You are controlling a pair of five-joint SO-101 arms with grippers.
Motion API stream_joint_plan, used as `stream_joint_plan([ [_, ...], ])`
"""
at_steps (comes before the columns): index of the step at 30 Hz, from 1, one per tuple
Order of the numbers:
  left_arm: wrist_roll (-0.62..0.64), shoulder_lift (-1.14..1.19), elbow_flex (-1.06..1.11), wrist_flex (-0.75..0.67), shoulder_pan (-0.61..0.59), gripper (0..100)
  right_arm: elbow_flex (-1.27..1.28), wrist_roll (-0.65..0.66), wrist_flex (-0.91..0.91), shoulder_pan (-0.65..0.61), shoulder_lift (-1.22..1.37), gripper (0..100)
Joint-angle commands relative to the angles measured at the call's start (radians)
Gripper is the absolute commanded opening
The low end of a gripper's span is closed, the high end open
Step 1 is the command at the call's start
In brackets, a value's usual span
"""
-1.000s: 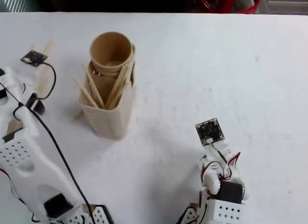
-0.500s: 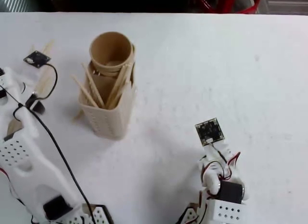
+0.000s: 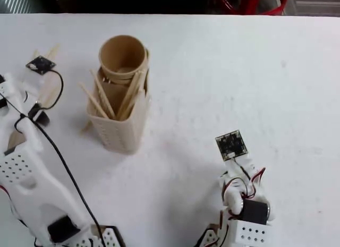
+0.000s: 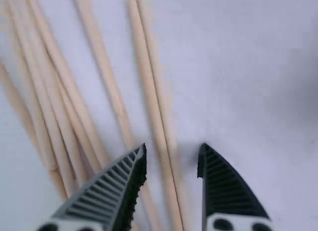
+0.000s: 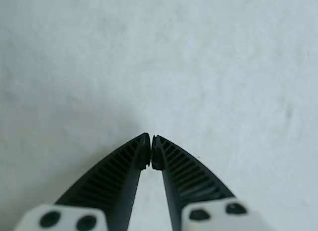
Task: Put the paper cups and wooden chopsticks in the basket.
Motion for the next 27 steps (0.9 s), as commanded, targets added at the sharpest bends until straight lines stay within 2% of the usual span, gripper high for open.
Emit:
stream_joint_plan([
  [1,0.04,0.039,0.012,-0.133,-0.012,15,0.009,0.003,-0.016,0.004,-0.007,1.9],
  [5,-0.032,0.041,0.017,-0.13,-0.005,8,0.009,0.003,-0.016,0.004,-0.007,1.9],
  [11,-0.173,0.039,0.1,-0.118,0.008,5,0.009,0.003,-0.016,0.004,-0.007,1.9],
  [15,-0.172,0.027,0.104,-0.109,0.008,2,0.009,0.003,-0.016,0.004,-0.007,1.9],
  [19,-0.158,-0.018,0.072,-0.015,0.002,2,0.009,0.003,-0.016,0.004,-0.007,1.9],
  [27,-0.051,-0.263,0.069,0.144,0.004,2,0.009,0.003,-0.016,0.004,-0.007,1.9],
])
